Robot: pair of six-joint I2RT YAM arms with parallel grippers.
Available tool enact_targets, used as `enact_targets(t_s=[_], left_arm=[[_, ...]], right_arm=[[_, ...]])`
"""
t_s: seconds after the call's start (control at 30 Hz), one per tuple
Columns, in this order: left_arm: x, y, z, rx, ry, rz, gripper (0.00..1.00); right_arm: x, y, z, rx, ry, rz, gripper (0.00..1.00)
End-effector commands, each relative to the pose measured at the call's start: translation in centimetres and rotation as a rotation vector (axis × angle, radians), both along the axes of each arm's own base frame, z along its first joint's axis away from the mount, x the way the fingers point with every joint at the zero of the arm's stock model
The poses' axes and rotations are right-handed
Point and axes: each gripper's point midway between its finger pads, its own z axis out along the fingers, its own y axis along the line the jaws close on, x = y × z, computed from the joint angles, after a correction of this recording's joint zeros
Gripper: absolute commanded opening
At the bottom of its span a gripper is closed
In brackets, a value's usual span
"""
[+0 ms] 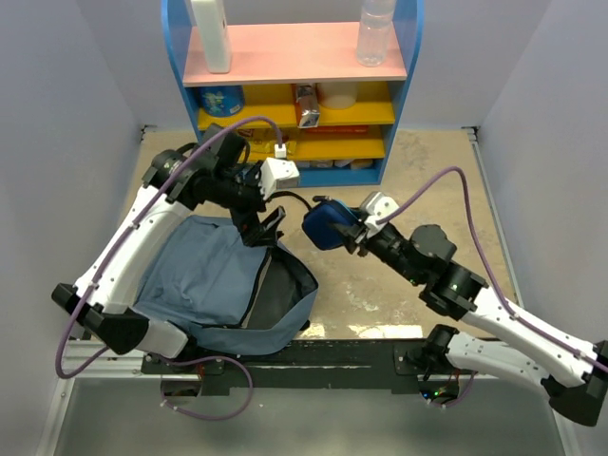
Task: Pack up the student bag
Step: Pick up the stationery from the center of the board, then place the stationery in the student bag.
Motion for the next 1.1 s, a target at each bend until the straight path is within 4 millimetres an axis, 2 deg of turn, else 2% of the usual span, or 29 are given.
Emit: enact_targets(t_s=[0.0,0.17,0.33,0.43,0.47,0.53,0.57,0.6,0.63,0.67,0.73,0.77,0.8,0.83,0.9,0.93,1.0,1.03,1.07], left_arm=[[-2.0,1.7,-2.2,0.094,0.001,0.021,1.00],[-3.5,0.7,-3.2,0.126,0.027,-0.004,1.00],[-3.3,-0.3,-4.4,0.163,0.042,0.009,1.00],[-2.7,0.0,-6.0,0.223,0.012,0.020,1.00],[-1.7,0.8,-7.2,0.276,-0.014,0.050,1.00],[-0.8,1.7,-8.1,0.326,-0.064,0.090,1.00],[0.4,2.4,-8.6,0.356,-0.117,0.127,0.77],[1.0,2.6,-8.4,0.357,-0.160,0.141,0.62],[1.4,2.8,-7.5,0.334,-0.213,0.160,0.44],[2.8,3.1,-6.4,0.328,-0.290,0.208,0.00],[3.5,3.4,-4.5,0.302,-0.365,0.238,0.00],[3.8,3.2,-3.2,0.282,-0.389,0.244,0.00],[4.0,3.0,-2.7,0.280,-0.392,0.242,0.00],[3.8,2.7,-1.4,0.250,-0.391,0.232,0.00],[3.8,1.8,-0.1,0.207,-0.386,0.223,0.00],[3.3,1.1,1.7,0.151,-0.392,0.198,0.00],[2.9,0.1,3.5,0.085,-0.391,0.164,0.00],[2.3,-0.5,5.2,0.036,-0.402,0.132,0.00],[2.1,-0.7,5.8,0.020,-0.410,0.113,0.00]], right_arm=[[-0.3,-2.7,0.3,0.116,0.059,-0.103,0.00],[-0.9,-3.7,-1.2,0.132,0.104,-0.124,0.00],[-1.2,-3.8,-1.4,0.150,0.138,-0.119,0.00],[-1.4,-3.6,-1.1,0.166,0.151,-0.109,0.00],[-1.4,-3.6,-1.1,0.170,0.152,-0.109,0.00],[-1.7,-3.5,-0.1,0.217,0.156,-0.096,0.00],[-1.8,-3.4,0.2,0.235,0.158,-0.088,0.00],[-2.0,-3.4,0.6,0.260,0.158,-0.080,0.00],[-2.6,-3.2,1.1,0.294,0.166,-0.048,0.00],[-2.8,-3.0,1.8,0.329,0.160,-0.026,0.00],[-3.7,-2.2,2.0,0.374,0.189,0.036,0.00],[-4.1,-1.9,2.8,0.416,0.185,0.068,0.00],[-4.4,-1.4,2.5,0.444,0.213,0.097,0.00],[-4.8,-1.0,3.3,0.483,0.201,0.136,0.00],[-4.4,-0.2,1.9,0.480,0.225,0.140,0.00],[-4.2,0.0,2.4,0.502,0.205,0.145,0.00],[-3.5,0.1,1.1,0.499,0.189,0.118,0.00],[-3.3,0.0,1.8,0.524,0.156,0.112,0.00],[-2.6,0.2,1.1,0.512,0.155,0.088,0.00]])
